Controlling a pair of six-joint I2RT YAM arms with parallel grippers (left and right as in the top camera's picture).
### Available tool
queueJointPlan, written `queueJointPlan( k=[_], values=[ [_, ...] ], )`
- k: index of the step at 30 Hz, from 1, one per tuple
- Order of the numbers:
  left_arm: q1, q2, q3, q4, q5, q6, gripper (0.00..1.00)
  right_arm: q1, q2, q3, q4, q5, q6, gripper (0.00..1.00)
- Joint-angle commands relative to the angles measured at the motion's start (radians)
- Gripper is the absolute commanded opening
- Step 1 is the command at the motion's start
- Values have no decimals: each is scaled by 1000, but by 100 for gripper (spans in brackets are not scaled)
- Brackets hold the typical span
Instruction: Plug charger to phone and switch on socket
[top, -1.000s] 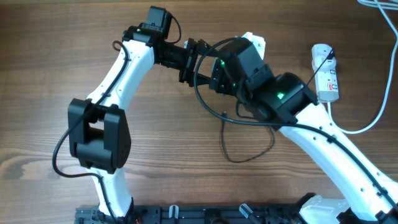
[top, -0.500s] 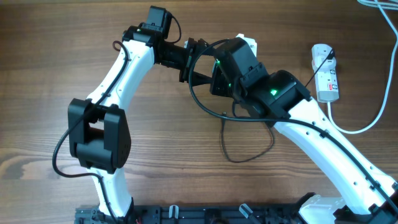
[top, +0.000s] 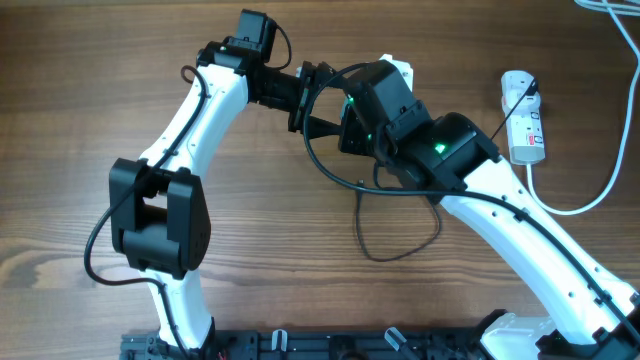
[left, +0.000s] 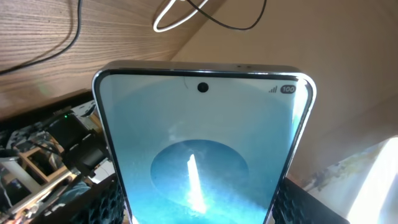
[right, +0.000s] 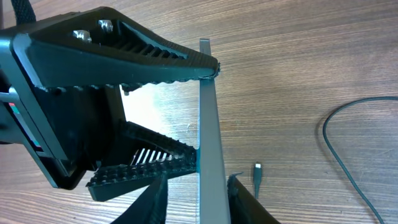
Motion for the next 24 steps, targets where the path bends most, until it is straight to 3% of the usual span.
queueJointPlan(
  k=[1, 14, 20, 24],
  values=[
    [6, -26, 18, 3, 35, -25, 71, -2, 7, 13, 10, 3, -3, 30],
    [6, -26, 18, 3, 35, -25, 72, -2, 7, 13, 12, 7, -3, 21],
    [6, -26, 18, 3, 35, -25, 72, -2, 7, 13, 12, 7, 0, 6],
    [6, -26, 18, 3, 35, -25, 78, -2, 7, 13, 12, 7, 27, 4]
  ],
)
